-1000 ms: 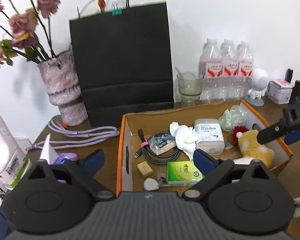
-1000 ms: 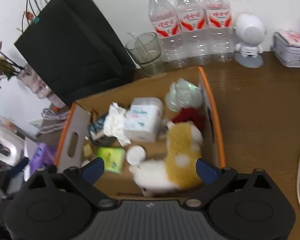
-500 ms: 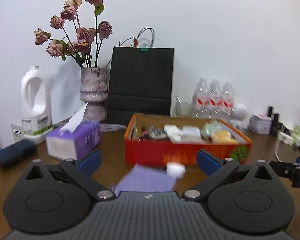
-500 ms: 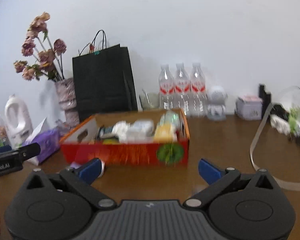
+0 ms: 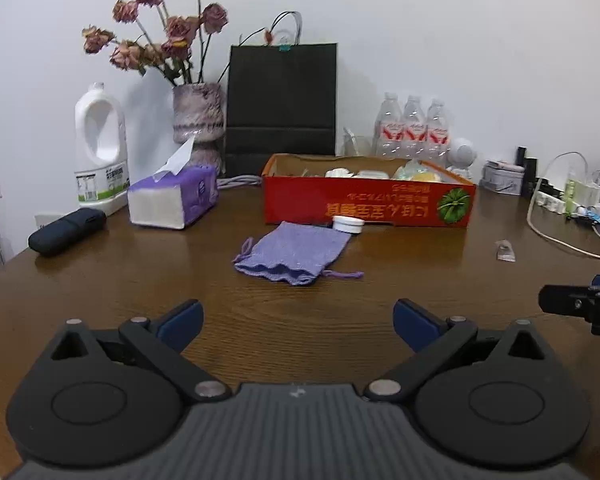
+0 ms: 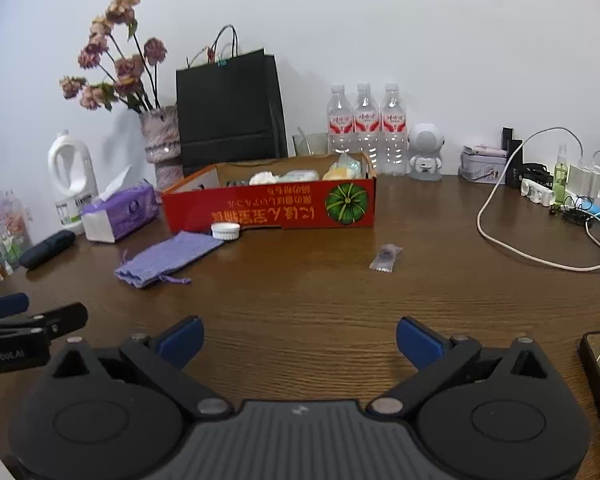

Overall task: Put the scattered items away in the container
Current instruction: 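Withdraw both tools from the box back over the table, then grasp the lavender cloth pouch with the left tool while the right tool grasps a clear wrapper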

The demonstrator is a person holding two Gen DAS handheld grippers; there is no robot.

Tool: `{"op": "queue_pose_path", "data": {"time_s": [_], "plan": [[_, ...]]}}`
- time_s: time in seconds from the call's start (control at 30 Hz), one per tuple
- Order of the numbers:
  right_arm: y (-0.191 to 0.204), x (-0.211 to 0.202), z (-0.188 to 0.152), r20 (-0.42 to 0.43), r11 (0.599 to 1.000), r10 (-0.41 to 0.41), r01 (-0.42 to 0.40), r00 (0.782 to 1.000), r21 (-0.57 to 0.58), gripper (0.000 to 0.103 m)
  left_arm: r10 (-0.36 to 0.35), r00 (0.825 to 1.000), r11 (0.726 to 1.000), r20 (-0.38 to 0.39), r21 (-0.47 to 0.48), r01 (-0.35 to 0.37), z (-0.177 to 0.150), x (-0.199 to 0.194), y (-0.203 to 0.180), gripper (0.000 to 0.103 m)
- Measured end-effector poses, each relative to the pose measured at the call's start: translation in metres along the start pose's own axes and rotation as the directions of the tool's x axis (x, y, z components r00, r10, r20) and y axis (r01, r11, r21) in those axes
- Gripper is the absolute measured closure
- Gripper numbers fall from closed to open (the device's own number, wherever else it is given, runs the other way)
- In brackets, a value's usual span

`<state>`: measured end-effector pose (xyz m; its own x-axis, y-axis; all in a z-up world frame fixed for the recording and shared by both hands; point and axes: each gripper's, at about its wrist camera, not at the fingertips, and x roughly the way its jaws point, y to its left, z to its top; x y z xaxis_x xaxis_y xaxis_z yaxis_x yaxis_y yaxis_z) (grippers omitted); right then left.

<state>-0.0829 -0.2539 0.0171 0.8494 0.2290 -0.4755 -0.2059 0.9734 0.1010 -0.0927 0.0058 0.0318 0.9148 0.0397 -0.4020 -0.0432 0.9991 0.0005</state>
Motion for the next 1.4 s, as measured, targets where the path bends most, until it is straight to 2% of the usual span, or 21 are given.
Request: {"op": "queue_pose_path", "data": {"time_s": [0.07, 0.17, 0.23, 0.3, 0.37, 0.4, 0.47, 0.6, 0.67, 0.73, 0.77, 0.87, 0.93, 0.97, 1.0, 1.07, 1.13, 1.27, 1.4], "plan": [[-0.003, 0.008, 0.007, -0.027, 1.0, 0.001, -0.001, 1.0, 0.005, 0.019, -0.007, 1.0, 1.0, -0.001, -0.01, 0.007, 0.009, 0.011, 0.008, 0.0], [-0.012, 0.025, 0.021, -0.06, 1.0, 0.014, -0.013, 0.998, 0.016, 0.021, -0.045, 0.999, 0.999, -0.014, -0.012, 0.045, 0.034, 0.042, 0.025, 0.001], [-0.018, 0.041, 0.033, -0.065, 1.0, -0.013, 0.014, 0.998, 0.015, 0.021, -0.093, 0.994, 0.995, -0.05, 0.019, 0.094, 0.054, 0.073, 0.035, 0.009], [-0.024, 0.063, 0.045, -0.084, 0.999, -0.048, 0.049, 0.995, 0.014, 0.025, -0.111, 0.99, 0.993, -0.089, 0.032, 0.114, 0.071, 0.107, 0.041, 0.012], [-0.031, 0.085, 0.058, -0.111, 0.997, -0.073, 0.076, 0.991, 0.023, 0.037, -0.124, 0.985, 0.991, -0.118, 0.041, 0.13, 0.084, 0.14, 0.045, 0.012], [-0.035, 0.097, 0.063, -0.126, 0.995, -0.085, 0.09, 0.988, 0.032, 0.039, -0.126, 0.983, 0.99, -0.133, 0.049, 0.134, 0.087, 0.156, 0.046, 0.013], [-0.045, 0.119, 0.072, -0.151, 0.991, -0.116, 0.124, 0.982, 0.046, 0.051, -0.121, 0.979, 0.99, -0.166, 0.052, 0.131, 0.092, 0.18, 0.048, 0.014], [-0.063, 0.148, 0.079, -0.185, 0.984, -0.15, 0.166, 0.971, 0.071, 0.06, -0.16, 0.967, 0.978, -0.198, 0.101, 0.182, 0.087, 0.202, 0.042, 0.014], [-0.068, 0.16, 0.081, -0.211, 0.98, -0.167, 0.185, 0.963, 0.07, 0.076, -0.148, 0.964, 0.973, -0.222, 0.143, 0.182, 0.083, 0.208, 0.036, 0.023], [-0.07, 0.167, 0.08, -0.224, 0.98, -0.168, 0.187, 0.96, 0.066, 0.081, -0.146, 0.957, 0.969, -0.251, 0.159, 0.19, 0.077, 0.213, 0.033, 0.043], [-0.069, 0.17, 0.079, -0.225, 0.981, -0.168, 0.186, 0.96, 0.06, 0.084, -0.149, 0.955, 0.969, -0.257, 0.154, 0.192, 0.075, 0.214, 0.033, 0.044], [-0.063, 0.172, 0.077, -0.211, 0.983, -0.172, 0.182, 0.962, 0.029, 0.084, -0.161, 0.956, 0.972, -0.244, 0.129, 0.197, 0.072, 0.21, 0.035, 0.06], [-0.06, 0.172, 0.076, -0.204, 0.985, -0.166, 0.172, 0.965, 0.008, 0.086, -0.147, 0.962, 0.972, -0.232, 0.146, 0.183, 0.07, 0.204, 0.029, 0.082], [-0.057, 0.17, 0.075, -0.206, 0.988, -0.154, 0.157, 0.966, 0.001, 0.089, -0.122, 0.968, 0.971, -0.22, 0.175, 0.162, 0.067, 0.199, 0.022, 0.087], [-0.054, 0.168, 0.075, -0.21, 0.991, -0.133, 0.136, 0.968, -0.003, 0.089, -0.09, 0.973, 0.968, -0.212, 0.212, 0.136, 0.064, 0.193, 0.013, 0.098], [-0.044, 0.164, 0.071, -0.211, 0.995, -0.096, 0.096, 0.973, -0.007, 0.089, -0.046, 0.979, 0.965, -0.201, 0.245, 0.096, 0.056, 0.179, -0.001, 0.098], [-0.031, 0.155, 0.065, -0.205, 0.998, -0.065, 0.065, 0.977, -0.005, 0.089, -0.064, 0.981, 0.973, -0.181, 0.209, 0.102, 0.05, 0.158, -0.006, 0.099], [-0.011, 0.125, 0.055, -0.174, 0.999, 0.036, -0.032, 0.984, 0.027, 0.089, -0.077, 0.994, 0.984, -0.079, 0.156, 0.089, 0.043, 0.093, -0.015, 0.099], [0.007, 0.082, 0.054, -0.087, 0.996, 0.09, -0.087, 0.992, 0.028, 0.089, -0.125, 0.992, 0.99, 0.031, 0.07, 0.123, 0.038, 0.031, -0.018, 0.099]]}}
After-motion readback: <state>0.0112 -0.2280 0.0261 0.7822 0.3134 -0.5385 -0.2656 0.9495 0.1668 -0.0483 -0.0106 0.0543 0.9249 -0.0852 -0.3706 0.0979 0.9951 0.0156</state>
